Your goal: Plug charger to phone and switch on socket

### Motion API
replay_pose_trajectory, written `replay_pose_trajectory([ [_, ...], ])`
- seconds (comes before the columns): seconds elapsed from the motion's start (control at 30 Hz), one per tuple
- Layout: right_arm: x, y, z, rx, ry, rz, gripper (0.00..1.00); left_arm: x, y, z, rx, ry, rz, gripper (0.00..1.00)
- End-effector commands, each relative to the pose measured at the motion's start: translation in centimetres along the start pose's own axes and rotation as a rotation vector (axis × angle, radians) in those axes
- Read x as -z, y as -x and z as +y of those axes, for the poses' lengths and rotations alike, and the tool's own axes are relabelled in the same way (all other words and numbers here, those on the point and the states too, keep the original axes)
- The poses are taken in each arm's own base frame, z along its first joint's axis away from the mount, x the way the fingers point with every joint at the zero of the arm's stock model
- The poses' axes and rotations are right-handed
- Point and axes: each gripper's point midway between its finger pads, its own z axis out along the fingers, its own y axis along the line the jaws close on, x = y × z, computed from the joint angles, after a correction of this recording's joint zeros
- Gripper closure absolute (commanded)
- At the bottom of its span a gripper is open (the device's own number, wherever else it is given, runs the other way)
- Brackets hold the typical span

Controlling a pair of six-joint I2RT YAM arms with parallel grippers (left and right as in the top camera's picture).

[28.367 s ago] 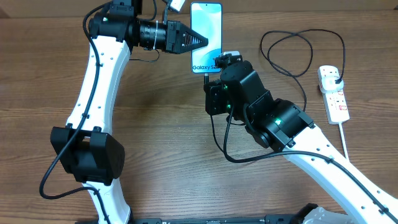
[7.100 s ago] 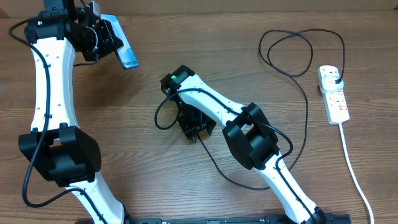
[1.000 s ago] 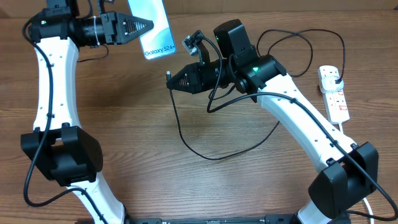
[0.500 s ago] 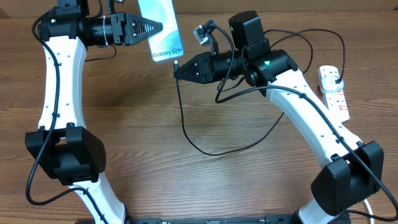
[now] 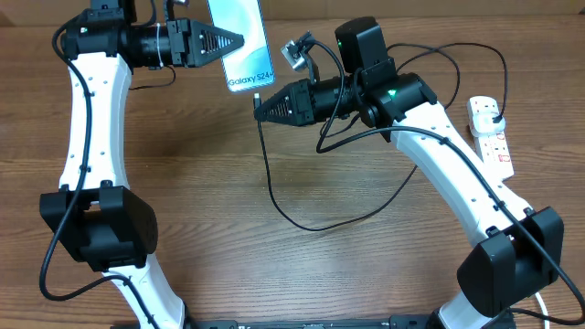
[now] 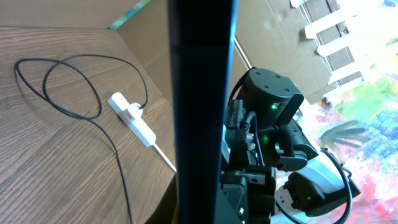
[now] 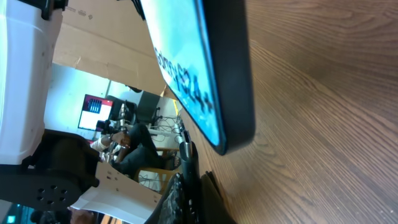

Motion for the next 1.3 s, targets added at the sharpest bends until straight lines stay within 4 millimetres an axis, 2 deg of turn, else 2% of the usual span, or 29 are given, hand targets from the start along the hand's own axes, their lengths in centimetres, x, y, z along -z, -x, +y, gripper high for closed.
replay_pose_trajectory([
  [0.0,0.16,0.14,0.81,0.029,0.018,0.001,0.96,-0.25,0.12,-1.52,0.010,-0.059,0.004,0.96],
  [0.77,0.17,0.59,1.06,0.042,0.025,-0.013,0.96,-1.06,-0.17,-1.75,0.015,-0.071,0.020,0.96],
  [1.27,0.22,0.83,0.54,0.038,-0.003,-0.027,0.96,-1.03,-0.15,-1.76,0.032,-0.070,0.020,0.96],
])
